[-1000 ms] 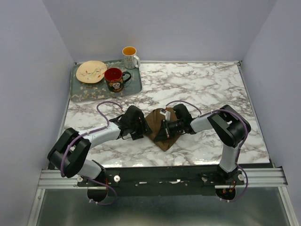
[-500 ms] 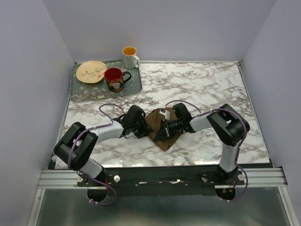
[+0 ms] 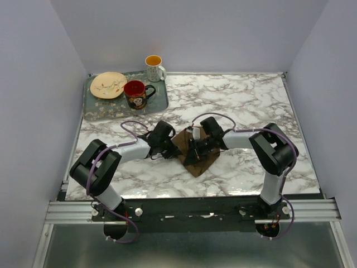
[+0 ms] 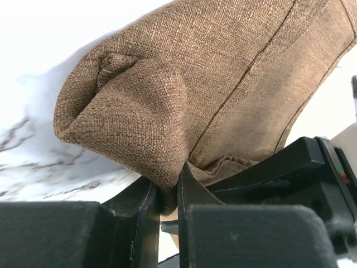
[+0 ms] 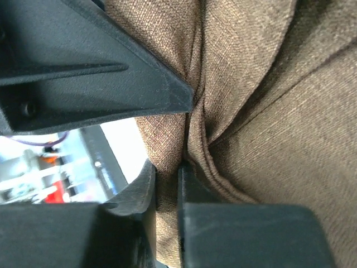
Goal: Fold the napkin, place the utensils inside, and roll it up
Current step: Roll the napkin with the utensil
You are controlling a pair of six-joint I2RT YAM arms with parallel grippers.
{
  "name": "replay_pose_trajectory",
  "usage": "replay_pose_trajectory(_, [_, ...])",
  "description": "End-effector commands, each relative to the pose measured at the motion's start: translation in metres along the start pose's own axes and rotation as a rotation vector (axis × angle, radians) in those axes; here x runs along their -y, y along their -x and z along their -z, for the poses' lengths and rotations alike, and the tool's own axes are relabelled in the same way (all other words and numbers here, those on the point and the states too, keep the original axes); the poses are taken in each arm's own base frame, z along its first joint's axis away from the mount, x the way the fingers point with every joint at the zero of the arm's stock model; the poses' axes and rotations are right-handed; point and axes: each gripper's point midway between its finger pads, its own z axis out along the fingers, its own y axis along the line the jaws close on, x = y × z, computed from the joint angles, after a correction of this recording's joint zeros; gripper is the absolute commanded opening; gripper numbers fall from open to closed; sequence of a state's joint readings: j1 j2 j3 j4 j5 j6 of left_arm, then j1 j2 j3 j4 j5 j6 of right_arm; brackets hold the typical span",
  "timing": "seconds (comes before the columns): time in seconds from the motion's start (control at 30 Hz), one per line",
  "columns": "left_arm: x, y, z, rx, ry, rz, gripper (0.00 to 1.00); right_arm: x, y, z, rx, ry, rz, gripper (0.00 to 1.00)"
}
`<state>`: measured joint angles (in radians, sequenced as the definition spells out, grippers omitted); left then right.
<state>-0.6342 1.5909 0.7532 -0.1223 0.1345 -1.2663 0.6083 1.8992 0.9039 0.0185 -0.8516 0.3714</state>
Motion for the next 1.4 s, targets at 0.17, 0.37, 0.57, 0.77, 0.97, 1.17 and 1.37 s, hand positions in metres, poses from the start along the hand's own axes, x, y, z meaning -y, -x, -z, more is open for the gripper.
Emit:
replay_pose_trajectory(0.17, [-0.060,-0.021,-0.006,-0.078,0.231,0.018,0.00,-0.009,0.016,0.044,0.033,-0.534,0.200,0.55])
replay_pose_trajectory(0.37, [-0.057,-0.021,-0.002,-0.094,0.259,0.036,0.00,-0.019,0.018,0.043,0.153,-0.770,0.355,0.63])
replay_pose_trajectory(0.57, [-0.059,-0.021,0.002,-0.112,0.310,0.057,0.00,-0.023,0.018,0.029,0.269,-0.927,0.489,0.66])
replay_pose_trajectory(0.77, [-0.062,-0.022,0.001,-0.129,0.330,0.091,0.00,-0.036,0.021,0.013,0.287,-0.977,0.579,0.63])
replay_pose_trajectory(0.97, [-0.062,-0.023,0.003,-0.135,0.345,0.105,0.00,-0.032,0.017,-0.010,0.242,-0.978,0.605,0.54])
replay_pose_trajectory(1.17, [-0.062,-0.025,0.003,-0.149,0.350,0.112,0.00,-0.023,0.024,-0.010,0.245,-1.064,0.650,0.50])
replay_pose_trajectory(1.37, [-0.063,-0.028,0.004,-0.163,0.349,0.129,0.00,-0.014,0.021,-0.009,0.232,-1.134,0.665,0.47])
